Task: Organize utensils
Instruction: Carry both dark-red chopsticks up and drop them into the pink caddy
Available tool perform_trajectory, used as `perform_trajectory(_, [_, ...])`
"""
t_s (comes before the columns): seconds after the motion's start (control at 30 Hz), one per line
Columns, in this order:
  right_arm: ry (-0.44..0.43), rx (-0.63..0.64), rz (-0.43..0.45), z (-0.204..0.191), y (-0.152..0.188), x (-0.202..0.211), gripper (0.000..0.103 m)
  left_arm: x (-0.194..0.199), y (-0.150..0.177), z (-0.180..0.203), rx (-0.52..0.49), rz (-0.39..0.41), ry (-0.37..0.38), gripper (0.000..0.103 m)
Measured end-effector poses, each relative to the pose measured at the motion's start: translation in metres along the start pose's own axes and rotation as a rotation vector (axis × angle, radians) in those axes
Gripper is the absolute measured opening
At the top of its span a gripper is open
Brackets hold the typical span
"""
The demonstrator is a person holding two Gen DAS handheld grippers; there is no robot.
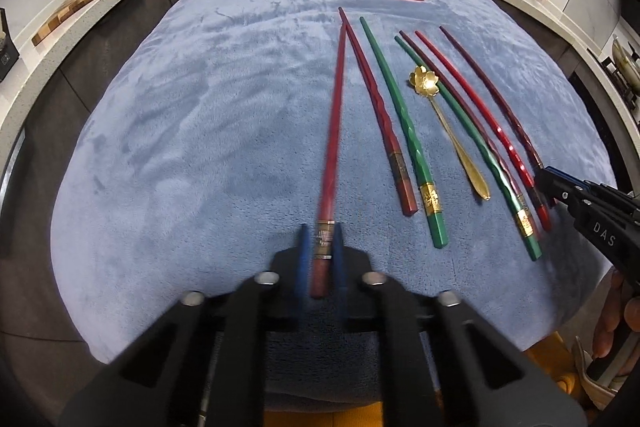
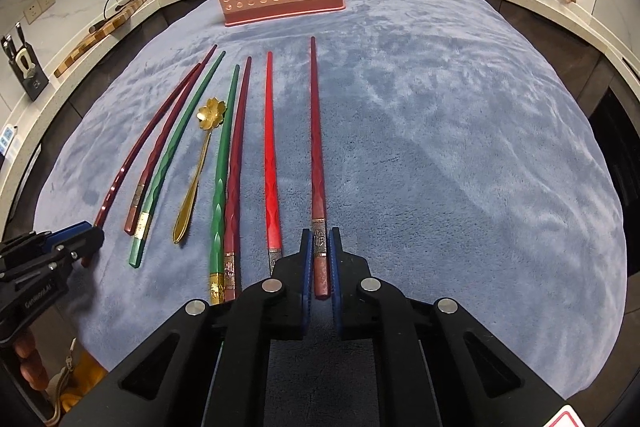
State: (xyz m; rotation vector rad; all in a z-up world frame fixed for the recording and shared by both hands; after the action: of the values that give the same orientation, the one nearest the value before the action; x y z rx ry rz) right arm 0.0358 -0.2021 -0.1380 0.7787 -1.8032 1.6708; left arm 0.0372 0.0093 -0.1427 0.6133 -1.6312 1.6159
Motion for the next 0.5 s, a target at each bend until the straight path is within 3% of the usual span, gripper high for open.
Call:
perform_trajectory(0.27, [-0.011,0.014,0.063,-0.001,-0.025,0.022,0.007,0.022,-0.024,0.000,-0.011,0.062,0.008,0.008])
perform_trajectory(0.5, [-0.030,-0.008,0.163,0.004,-0.073,0.053,0.007,0.056,-0.072,-0.001,0.002,0.170,0.024,0.007])
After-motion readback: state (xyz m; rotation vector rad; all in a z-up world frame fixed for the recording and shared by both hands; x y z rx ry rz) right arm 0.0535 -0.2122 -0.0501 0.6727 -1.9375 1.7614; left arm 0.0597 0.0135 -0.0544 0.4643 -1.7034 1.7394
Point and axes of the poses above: each gripper's, at about its wrist camera, not at the fingertips, and x roughly against the way its jaws point, z to its right, y to its underside, the point moved 4 cm from there along -x, roughly the way its jaws point, and after that the axes turned 10 degrees about z, right-handed, at the moved point
